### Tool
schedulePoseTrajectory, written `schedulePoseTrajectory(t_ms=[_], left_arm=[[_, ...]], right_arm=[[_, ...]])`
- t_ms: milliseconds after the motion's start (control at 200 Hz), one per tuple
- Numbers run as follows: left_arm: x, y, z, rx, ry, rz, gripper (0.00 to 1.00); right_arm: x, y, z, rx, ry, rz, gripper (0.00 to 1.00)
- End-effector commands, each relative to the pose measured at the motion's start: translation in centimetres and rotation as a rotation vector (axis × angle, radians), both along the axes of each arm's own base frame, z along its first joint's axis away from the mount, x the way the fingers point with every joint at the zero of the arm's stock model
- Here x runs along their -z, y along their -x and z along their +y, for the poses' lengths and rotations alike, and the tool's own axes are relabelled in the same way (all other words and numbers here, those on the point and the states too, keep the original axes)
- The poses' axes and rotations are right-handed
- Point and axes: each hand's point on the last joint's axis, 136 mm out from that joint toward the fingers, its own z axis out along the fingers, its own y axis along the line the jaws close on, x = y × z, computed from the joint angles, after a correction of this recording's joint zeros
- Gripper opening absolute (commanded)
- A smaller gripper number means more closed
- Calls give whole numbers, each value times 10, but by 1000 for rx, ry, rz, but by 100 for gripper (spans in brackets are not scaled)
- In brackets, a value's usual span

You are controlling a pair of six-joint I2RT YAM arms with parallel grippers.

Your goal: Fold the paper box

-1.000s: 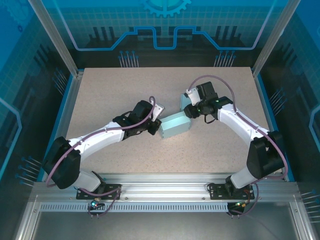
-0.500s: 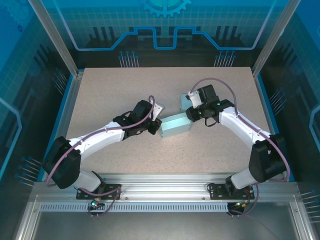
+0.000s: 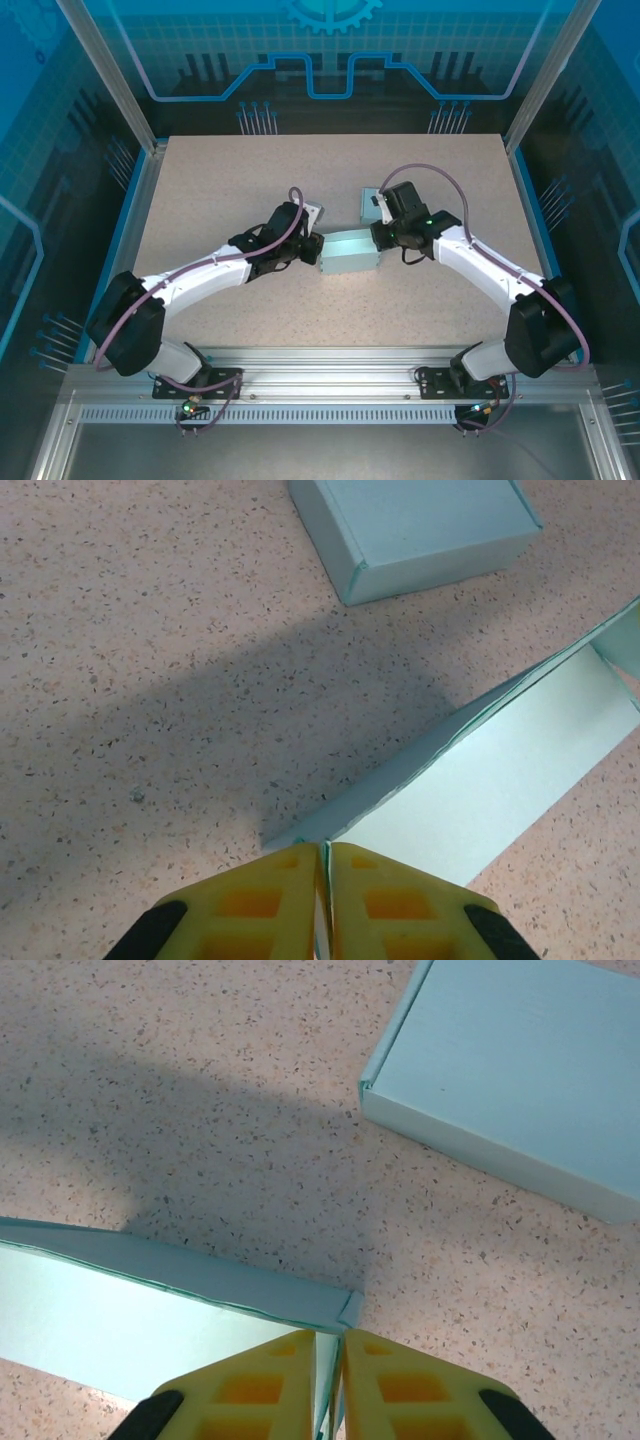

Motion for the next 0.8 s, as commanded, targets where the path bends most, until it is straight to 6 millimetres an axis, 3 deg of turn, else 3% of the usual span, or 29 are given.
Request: schedulePoseTrajectory(t_ms=[0, 795], left_arm=[[-11, -2, -19, 12, 75, -25, 14], [5, -2, -27, -125, 207, -35, 14]], right_arm=[[6, 10, 13, -6, -26, 18, 16], [12, 23, 25, 6, -24, -2, 10]])
